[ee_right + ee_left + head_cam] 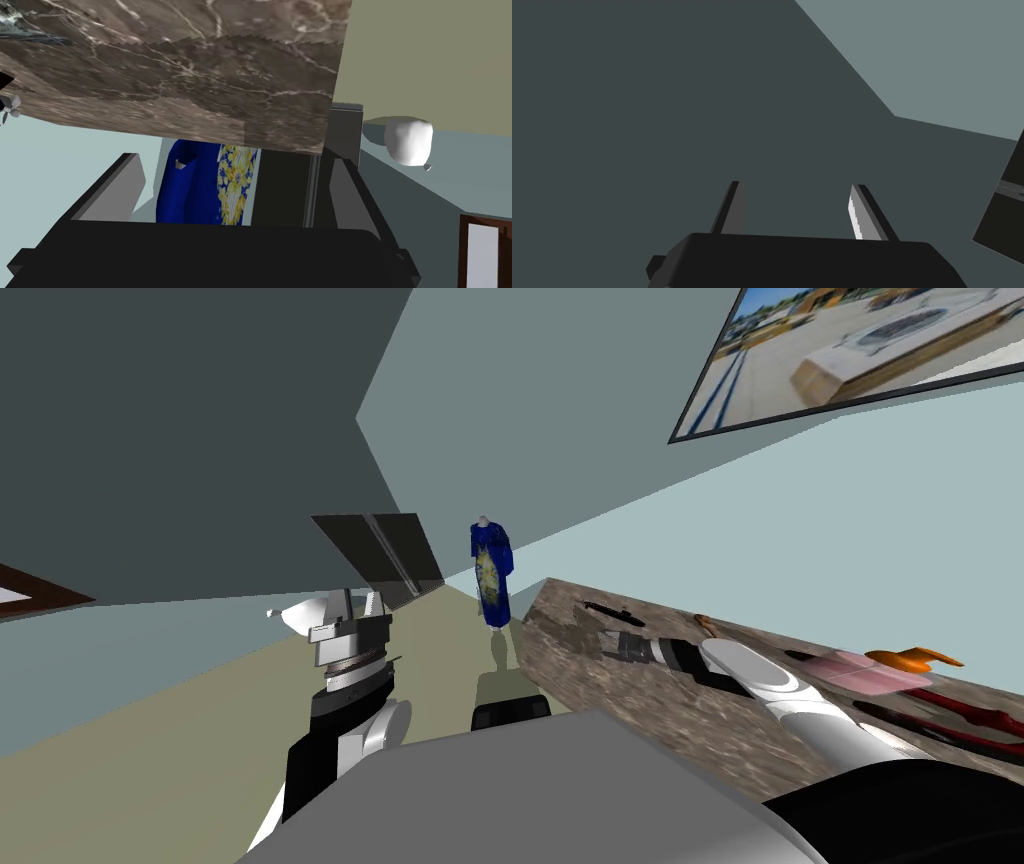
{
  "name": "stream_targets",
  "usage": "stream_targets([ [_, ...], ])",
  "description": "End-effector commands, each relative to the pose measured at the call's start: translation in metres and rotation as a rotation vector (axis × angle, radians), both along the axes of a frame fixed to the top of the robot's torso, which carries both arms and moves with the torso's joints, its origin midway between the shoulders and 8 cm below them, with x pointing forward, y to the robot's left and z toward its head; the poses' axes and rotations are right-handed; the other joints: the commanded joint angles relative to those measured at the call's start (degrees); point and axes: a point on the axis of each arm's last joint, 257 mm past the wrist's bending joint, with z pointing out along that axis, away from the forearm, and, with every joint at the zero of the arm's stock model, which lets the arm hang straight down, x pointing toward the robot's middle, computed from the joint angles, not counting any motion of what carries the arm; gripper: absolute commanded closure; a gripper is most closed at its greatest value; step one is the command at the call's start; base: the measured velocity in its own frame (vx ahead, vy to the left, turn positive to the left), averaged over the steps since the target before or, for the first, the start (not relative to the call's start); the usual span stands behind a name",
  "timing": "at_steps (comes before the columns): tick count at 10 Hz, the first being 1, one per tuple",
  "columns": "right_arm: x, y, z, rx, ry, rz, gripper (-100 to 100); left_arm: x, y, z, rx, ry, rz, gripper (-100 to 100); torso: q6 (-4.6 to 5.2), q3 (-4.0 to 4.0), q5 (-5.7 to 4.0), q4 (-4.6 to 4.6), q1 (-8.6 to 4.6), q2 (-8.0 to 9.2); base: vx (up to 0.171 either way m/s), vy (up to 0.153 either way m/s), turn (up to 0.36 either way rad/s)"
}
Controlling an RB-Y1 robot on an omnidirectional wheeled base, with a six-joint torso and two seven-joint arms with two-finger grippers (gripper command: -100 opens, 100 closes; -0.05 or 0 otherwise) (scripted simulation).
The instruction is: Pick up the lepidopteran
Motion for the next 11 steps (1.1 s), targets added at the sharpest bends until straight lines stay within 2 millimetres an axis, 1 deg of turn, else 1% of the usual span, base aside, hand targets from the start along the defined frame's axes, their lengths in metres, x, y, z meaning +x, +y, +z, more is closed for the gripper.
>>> stream_targets([
  [1, -0.010, -0.020, -0.008, -0.063, 0.049, 0.009, -100, 0.000, 0.000, 0.000, 0.000, 0.000, 0.000, 0, 0.00, 0.00, 0.00, 0.00, 0.00, 0.00, 0.040, 0.022, 0.079],
  [2, -0.018, -0.036, -0.012, -0.105, 0.085, 0.015, -100, 0.000, 0.000, 0.000, 0.000, 0.000, 0.000, 0, -0.03, 0.00, 0.00, 0.00, 0.01, -0.01, 0.058, 0.030, 0.140],
  [3, -0.019, -0.038, -0.014, -0.115, 0.090, 0.016, -100, 0.000, 0.000, 0.000, 0.000, 0.000, 0.000, 0, -0.03, -0.03, 0.02, -0.01, 0.04, -0.06, 0.047, 0.018, 0.061],
  [7, -0.050, -0.099, -0.021, -0.290, 0.227, 0.042, -100, 0.000, 0.000, 0.000, 0.000, 0.000, 0.000, 0, -0.03, -0.09, 0.01, -0.03, 0.02, -0.16, 0.070, 0.019, 0.119],
  [8, -0.050, -0.099, -0.021, -0.290, 0.227, 0.042, -100, 0.000, 0.000, 0.000, 0.000, 0.000, 0.000, 0, -0.02, -0.09, 0.01, -0.03, 0.01, -0.16, 0.057, 0.010, 0.029],
  [11, -0.072, -0.131, -0.024, -0.378, 0.311, 0.059, -100, 0.000, 0.000, 0.000, 0.000, 0.000, 0.000, 0, -0.02, -0.02, 0.00, -0.01, -0.02, -0.04, 0.052, 0.009, 0.088],
])
